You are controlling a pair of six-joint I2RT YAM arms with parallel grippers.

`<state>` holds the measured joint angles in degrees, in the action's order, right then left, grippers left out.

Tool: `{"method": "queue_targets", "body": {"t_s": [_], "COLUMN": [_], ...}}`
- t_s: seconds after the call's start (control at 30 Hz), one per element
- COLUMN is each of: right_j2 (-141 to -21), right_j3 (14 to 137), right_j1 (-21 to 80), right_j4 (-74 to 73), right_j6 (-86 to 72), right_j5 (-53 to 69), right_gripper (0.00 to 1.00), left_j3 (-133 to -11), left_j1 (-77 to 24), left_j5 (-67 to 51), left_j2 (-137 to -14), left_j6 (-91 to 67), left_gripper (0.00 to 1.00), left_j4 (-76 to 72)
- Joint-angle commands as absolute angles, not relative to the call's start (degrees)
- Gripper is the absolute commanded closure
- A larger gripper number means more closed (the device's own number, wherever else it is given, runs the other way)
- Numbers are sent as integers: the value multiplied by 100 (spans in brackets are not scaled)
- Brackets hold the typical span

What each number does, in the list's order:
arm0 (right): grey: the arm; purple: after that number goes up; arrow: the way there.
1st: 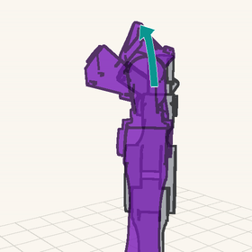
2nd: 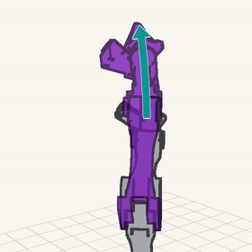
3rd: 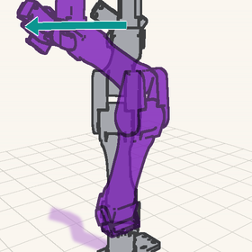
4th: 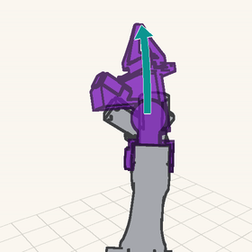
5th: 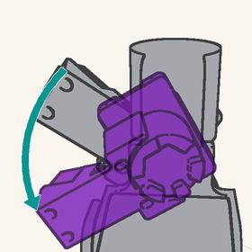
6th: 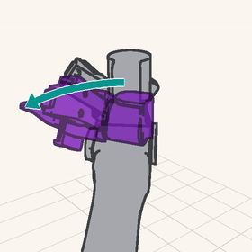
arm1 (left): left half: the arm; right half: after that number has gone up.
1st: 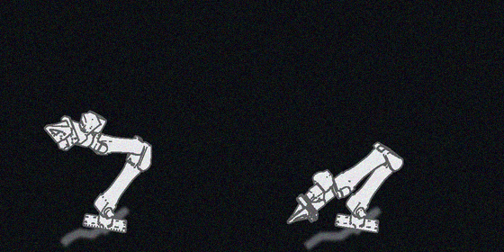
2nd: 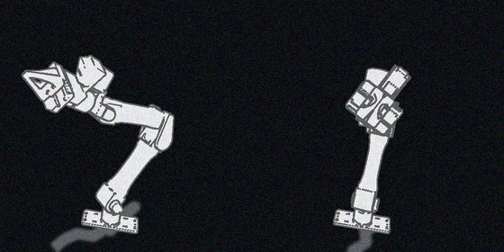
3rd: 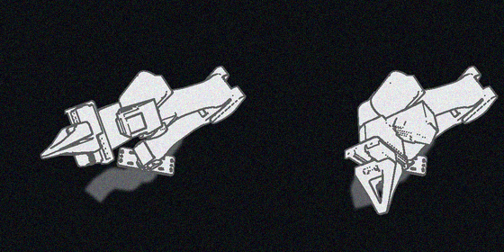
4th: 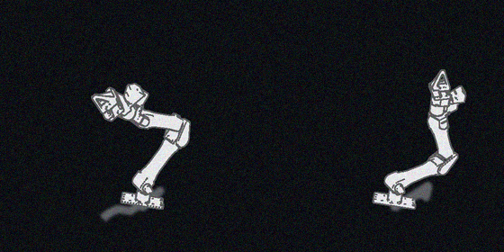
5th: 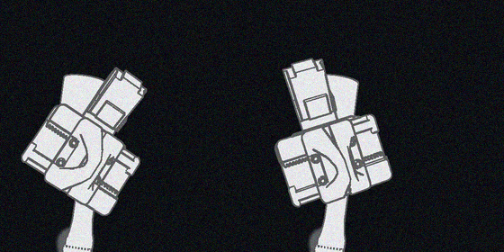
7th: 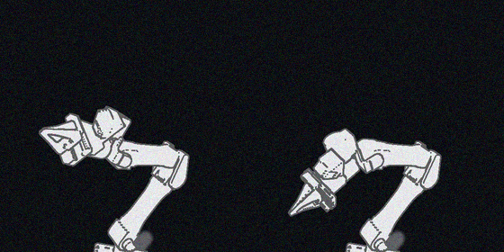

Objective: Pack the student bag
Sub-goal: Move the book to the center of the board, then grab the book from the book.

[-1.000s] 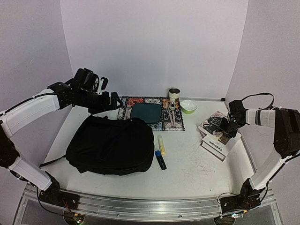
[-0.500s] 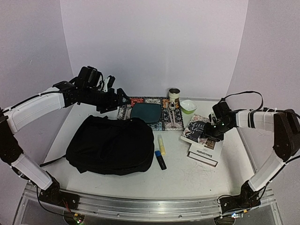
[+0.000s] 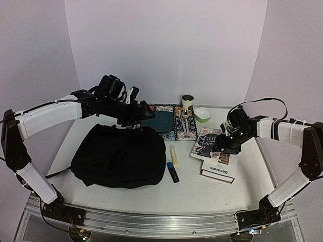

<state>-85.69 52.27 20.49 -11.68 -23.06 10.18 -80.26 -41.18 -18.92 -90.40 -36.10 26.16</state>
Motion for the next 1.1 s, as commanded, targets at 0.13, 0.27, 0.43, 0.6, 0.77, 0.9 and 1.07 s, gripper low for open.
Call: {"method": "queue_targets", "body": {"t_s": [0.13,0.27,0.43,0.6,0.77,0.9,1.07], "right_j2": [-8568,-8831,-9328,-9932,-10398,-10721,-11119], "right_j3": [5979,6267,6559,6799,6851,6920,7027], "right_j1": [1327,946,467,301,124,44,-164], "right_j4": [-1323,-1134,-867,-754,-543,-364,-209], "right_j6": [-2078,-1971,-1834,-1680,-1565,-1518,-1449], "right_j5": [1599,1865,2469,2843,3248,3721,4322], "right_gripper": [23,20,16,10,6,4,5], "left_j3": [-8210,-8066,-7916,-7836,-7776,-7745,-7709], "left_j1": [-4131,-4131,-4133,-4131,-4131,-4131,-4131], "left_j5": [-1874,-1836,-1755,-1719,-1684,-1653,-1611], "left_j2": [-8930,-8789,-8597,-8479,-8367,-8314,-8297], "left_j6": [-3639,-3649,-3643,-3665,-3691,-3703,-3763], "left_gripper": [11,11,11,11,11,11,12], "left_j4": [2381,2382,2382,2382,2391,2391,2399]}}
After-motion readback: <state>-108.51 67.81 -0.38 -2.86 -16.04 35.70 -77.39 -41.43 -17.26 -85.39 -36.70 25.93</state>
